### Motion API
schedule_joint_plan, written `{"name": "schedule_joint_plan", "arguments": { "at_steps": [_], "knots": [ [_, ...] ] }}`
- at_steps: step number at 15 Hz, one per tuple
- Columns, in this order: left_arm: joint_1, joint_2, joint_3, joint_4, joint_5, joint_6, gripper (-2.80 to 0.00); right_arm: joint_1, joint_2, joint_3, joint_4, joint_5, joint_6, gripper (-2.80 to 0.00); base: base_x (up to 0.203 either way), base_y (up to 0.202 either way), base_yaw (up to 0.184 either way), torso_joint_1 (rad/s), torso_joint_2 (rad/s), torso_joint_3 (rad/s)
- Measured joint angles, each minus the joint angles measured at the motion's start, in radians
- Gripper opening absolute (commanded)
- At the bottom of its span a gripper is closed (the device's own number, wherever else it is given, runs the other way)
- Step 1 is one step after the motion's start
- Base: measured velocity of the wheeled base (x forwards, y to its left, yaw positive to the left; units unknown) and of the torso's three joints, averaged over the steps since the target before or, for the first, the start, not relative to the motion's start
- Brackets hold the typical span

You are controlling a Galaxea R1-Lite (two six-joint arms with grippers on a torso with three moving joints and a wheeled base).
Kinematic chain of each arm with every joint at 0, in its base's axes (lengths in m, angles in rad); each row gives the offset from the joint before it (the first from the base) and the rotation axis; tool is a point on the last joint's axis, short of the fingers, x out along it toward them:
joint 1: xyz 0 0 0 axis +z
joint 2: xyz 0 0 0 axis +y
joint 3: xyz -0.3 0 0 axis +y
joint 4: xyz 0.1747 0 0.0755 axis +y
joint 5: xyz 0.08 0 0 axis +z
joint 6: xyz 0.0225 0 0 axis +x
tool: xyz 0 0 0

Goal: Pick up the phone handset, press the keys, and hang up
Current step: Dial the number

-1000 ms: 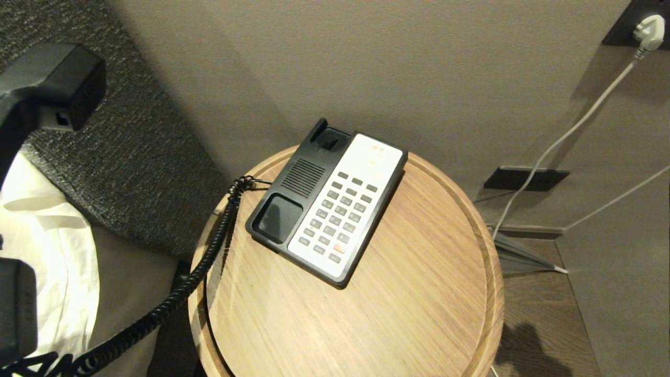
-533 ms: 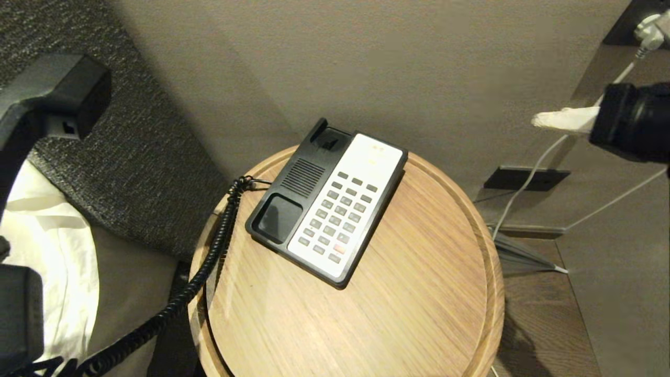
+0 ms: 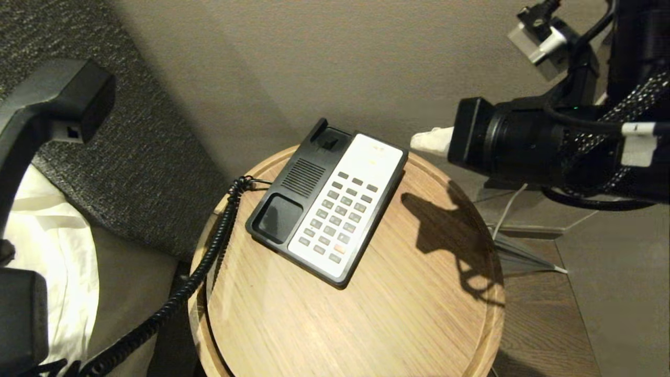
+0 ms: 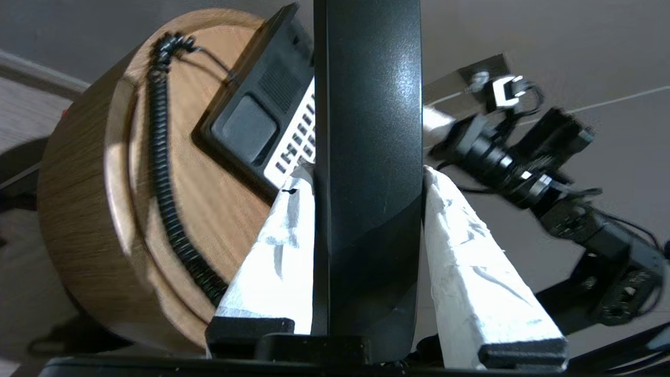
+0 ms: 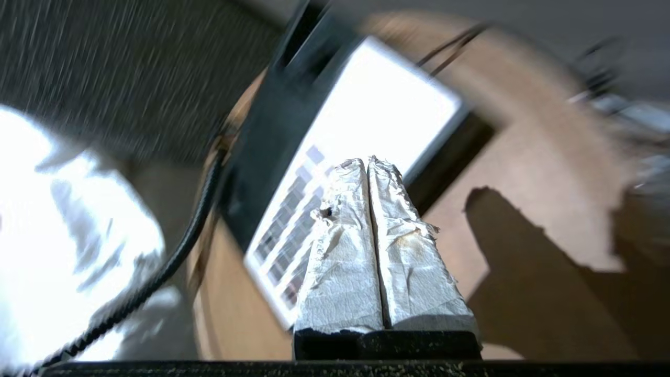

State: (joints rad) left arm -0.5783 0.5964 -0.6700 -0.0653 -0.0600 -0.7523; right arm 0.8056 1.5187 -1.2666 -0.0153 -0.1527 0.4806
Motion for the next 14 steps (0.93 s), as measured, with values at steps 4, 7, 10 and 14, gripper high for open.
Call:
{"name": "schedule_joint_plan", "arguments": {
  "at_steps": [4, 7, 10, 14],
  "knots": [
    [0.0, 0.0, 0.018, -0.009, 0.0, 0.002, -2.8, 0.097, 0.046, 0.003, 0.001, -0.024, 0.029, -2.8, 0.0, 0.0, 0.0, 0.0, 0.0, 0.0],
    [0.0, 0.0, 0.021, -0.008, 0.001, 0.004, -2.8, 0.128, 0.059, 0.028, 0.0, -0.032, 0.029, -2.8, 0.0, 0.0, 0.0, 0.0, 0.0, 0.0],
    [0.0, -0.001, 0.024, -0.008, 0.0, 0.003, -2.8, 0.134, 0.075, 0.045, -0.004, -0.084, 0.03, -2.8, 0.0, 0.0, 0.0, 0.0, 0.0, 0.0],
    [0.0, -0.002, 0.028, -0.008, 0.0, 0.003, -2.8, 0.136, 0.088, 0.05, -0.019, -0.09, 0.03, -2.8, 0.0, 0.0, 0.0, 0.0, 0.0, 0.0]
  ]
}}
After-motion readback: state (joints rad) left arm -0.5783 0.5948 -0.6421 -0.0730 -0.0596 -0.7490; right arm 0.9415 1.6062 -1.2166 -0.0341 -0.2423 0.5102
